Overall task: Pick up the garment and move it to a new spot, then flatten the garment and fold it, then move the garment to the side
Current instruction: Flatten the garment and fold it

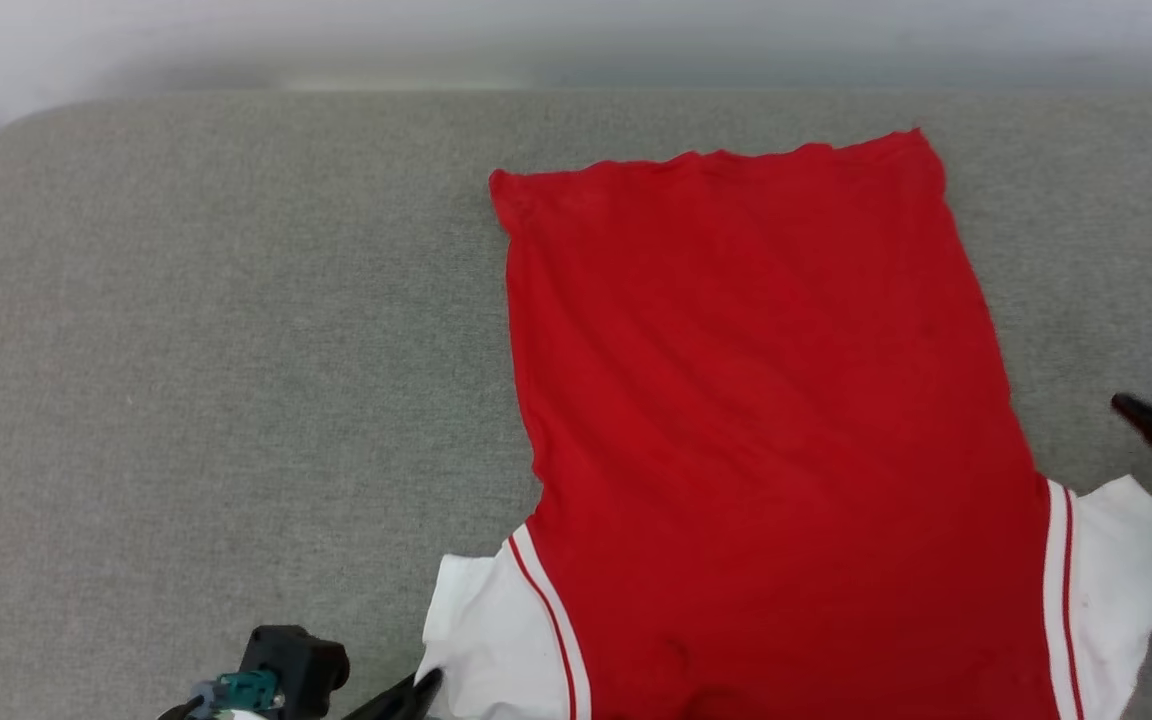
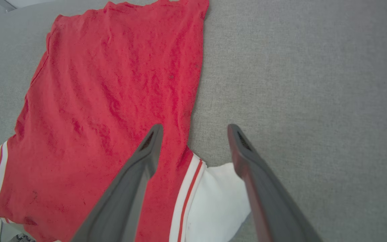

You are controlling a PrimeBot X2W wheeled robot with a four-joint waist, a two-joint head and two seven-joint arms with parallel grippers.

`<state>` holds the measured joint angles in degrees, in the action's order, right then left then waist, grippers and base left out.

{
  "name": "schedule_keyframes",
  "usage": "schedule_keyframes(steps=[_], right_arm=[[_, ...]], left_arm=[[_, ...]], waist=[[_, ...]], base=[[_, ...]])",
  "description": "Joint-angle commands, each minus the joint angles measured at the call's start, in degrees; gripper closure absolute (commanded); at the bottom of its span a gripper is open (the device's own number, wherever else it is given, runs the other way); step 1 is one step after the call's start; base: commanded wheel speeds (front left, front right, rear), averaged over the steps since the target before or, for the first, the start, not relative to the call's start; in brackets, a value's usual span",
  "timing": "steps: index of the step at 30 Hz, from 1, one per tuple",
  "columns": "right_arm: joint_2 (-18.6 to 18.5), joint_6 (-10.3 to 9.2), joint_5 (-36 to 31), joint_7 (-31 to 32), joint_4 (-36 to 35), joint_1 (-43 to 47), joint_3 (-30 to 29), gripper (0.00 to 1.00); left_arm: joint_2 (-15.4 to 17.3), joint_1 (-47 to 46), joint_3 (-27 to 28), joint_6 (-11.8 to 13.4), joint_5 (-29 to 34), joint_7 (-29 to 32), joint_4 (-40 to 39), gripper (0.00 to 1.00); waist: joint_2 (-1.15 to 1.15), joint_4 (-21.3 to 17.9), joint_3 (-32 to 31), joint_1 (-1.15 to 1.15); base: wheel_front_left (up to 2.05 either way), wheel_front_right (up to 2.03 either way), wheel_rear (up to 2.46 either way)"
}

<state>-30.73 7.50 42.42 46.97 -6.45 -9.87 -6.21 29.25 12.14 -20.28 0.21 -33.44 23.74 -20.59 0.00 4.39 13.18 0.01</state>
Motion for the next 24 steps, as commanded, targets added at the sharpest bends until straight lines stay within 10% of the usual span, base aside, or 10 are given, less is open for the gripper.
schedule_keyframes(steps=[1,24], right_arm=[[-0.2,-0.02,0.3,1.0,-0.1,-2.1,-0.7,0.0],[-2.6,-0.02,-14.5,21.8,17.1,-39.1,-1.9,0.0]], left_arm=[[-0.2,-1.2,-0.3,-0.2,0.5,0.2,-0.7,1.0],[-3.5,-9.2,-7.1,-1.9,6.8,-0.3,-8.8,1.0]], waist=[[0.0,2.6,3.0,-0.01],[0.0,15.6,17.9,-0.01]], base=[[0.0,0.0,0.0],[0.0,0.0,0.0]])
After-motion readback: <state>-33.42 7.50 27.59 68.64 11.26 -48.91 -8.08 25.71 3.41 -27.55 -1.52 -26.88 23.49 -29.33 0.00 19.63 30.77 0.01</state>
